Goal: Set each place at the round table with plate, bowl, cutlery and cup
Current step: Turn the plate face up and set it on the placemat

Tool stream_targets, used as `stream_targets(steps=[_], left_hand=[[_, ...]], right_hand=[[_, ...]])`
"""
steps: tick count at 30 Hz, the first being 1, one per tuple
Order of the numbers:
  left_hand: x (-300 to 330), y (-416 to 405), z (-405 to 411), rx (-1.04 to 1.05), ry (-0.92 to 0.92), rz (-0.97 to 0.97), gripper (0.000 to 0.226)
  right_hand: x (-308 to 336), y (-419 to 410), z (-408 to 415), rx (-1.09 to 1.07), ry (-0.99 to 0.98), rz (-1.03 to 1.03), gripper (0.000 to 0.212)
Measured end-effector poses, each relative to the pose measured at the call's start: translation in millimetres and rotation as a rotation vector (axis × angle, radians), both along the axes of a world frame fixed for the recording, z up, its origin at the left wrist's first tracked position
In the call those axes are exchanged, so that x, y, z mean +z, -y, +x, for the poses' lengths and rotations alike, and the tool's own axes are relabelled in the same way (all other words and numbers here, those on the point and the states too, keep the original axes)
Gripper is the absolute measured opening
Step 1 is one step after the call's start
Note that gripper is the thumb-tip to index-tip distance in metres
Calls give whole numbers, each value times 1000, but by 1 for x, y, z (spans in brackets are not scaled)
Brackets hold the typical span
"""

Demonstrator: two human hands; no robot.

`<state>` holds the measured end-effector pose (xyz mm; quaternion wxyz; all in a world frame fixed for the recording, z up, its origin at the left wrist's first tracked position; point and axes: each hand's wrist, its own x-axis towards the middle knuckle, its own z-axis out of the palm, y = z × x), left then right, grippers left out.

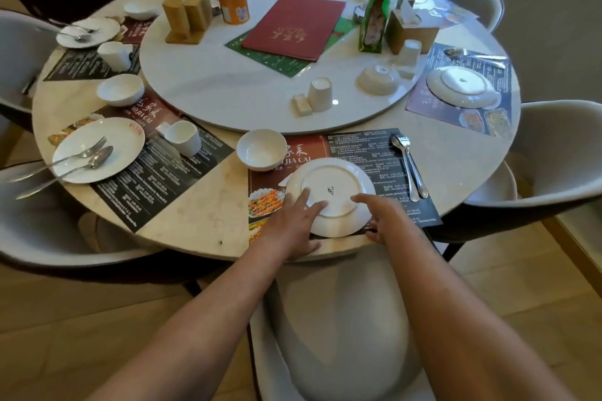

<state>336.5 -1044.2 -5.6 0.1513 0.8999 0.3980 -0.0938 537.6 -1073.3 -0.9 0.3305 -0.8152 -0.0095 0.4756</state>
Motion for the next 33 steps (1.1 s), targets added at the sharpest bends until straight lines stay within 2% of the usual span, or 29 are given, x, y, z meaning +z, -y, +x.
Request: stream_targets(steps=[3, 7, 10, 12, 16, 19, 20, 23, 27, 31, 33], left_hand=[[-2, 1, -4, 19, 59, 15, 84], [-4, 10, -5, 64, 167, 64, 75], [-7, 27, 1, 94, 162, 146, 74], [-8, 38, 9, 115, 139, 199, 72], [1, 58, 33, 199, 141, 345, 60], [22, 70, 50, 330, 225, 408, 49], [31, 74, 56, 371, 243, 421, 47], [61, 84, 71, 499, 279, 440, 39], [81, 99, 77, 687, 340, 344, 30], [78, 102, 72, 962, 593, 112, 28], [75, 102, 70, 1073, 744, -31, 30]], right_hand=[[-15, -4, 4, -31, -22, 20, 102], [-3, 4, -4, -129, -166, 167, 79], [7, 17, -7, -160, -194, 263, 76], [15, 23, -4, -110, -149, 291, 65], [37, 29, 12, 3, -113, 424, 26], [52, 37, 28, 178, -131, 480, 17], [58, 41, 34, 254, -109, 488, 21], [69, 51, 56, 378, -23, 534, 52], [82, 53, 67, 439, 47, 537, 57], [82, 57, 68, 514, 143, 525, 38], [71, 61, 72, 527, 244, 444, 41]])
